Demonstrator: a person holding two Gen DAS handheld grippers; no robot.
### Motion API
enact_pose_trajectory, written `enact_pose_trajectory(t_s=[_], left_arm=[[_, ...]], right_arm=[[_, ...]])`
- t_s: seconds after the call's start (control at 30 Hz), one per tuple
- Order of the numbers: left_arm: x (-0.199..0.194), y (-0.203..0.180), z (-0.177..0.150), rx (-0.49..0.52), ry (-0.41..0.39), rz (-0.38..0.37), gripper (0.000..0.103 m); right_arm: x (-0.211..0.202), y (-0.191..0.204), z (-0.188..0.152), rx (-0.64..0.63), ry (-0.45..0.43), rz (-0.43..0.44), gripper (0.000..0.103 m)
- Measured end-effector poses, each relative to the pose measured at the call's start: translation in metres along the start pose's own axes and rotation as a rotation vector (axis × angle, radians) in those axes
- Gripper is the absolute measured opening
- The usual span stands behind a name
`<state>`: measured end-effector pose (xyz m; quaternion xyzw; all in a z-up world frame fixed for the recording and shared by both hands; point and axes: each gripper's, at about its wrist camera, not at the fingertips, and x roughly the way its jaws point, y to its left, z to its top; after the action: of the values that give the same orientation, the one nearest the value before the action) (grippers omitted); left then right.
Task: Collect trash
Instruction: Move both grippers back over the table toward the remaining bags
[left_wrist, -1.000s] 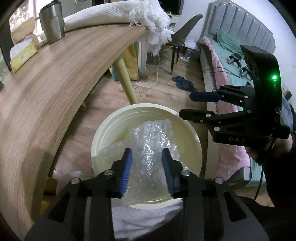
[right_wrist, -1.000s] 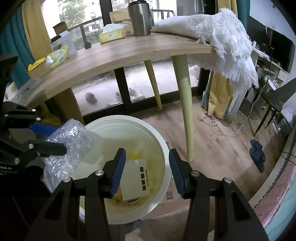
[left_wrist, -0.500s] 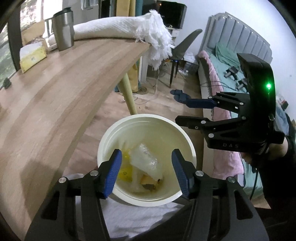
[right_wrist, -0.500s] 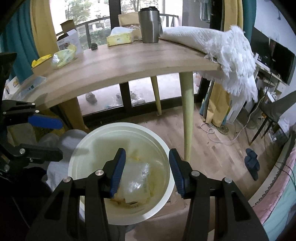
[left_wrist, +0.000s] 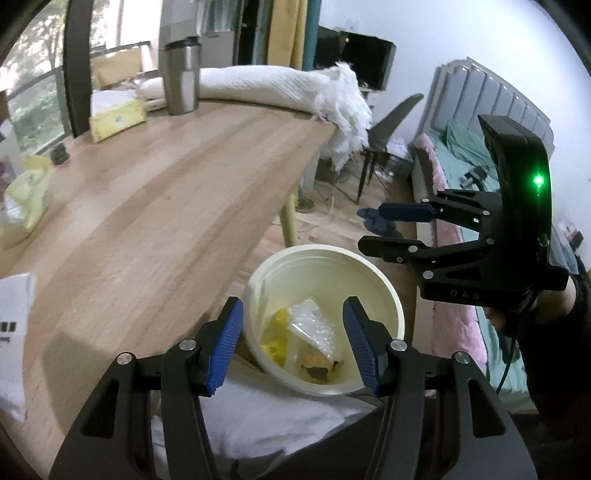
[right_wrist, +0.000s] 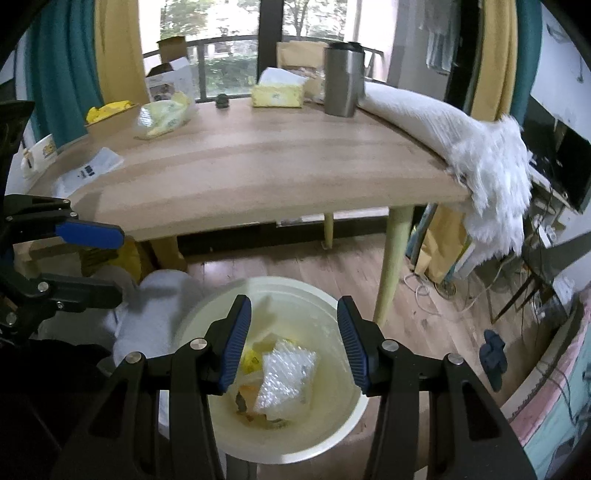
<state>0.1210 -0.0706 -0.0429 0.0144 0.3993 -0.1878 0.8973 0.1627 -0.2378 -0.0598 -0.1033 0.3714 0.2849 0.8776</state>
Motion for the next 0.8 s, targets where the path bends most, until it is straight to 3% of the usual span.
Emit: enact_pose_trajectory(t_s=[0.43,0.8], left_arm=[[-0.049,0.048,-0.016,-0.083,-0.071,0.079,0.060],[-0.094,0.108,-0.041,-0.213,-0.112,0.176,0.060]], right_arm=[[-0.004,0.046,0.043,-0.103,-0.033,0.021,0.049],[0.007,0.092,0.087,-0.199,-0.054,0.061,0.049]])
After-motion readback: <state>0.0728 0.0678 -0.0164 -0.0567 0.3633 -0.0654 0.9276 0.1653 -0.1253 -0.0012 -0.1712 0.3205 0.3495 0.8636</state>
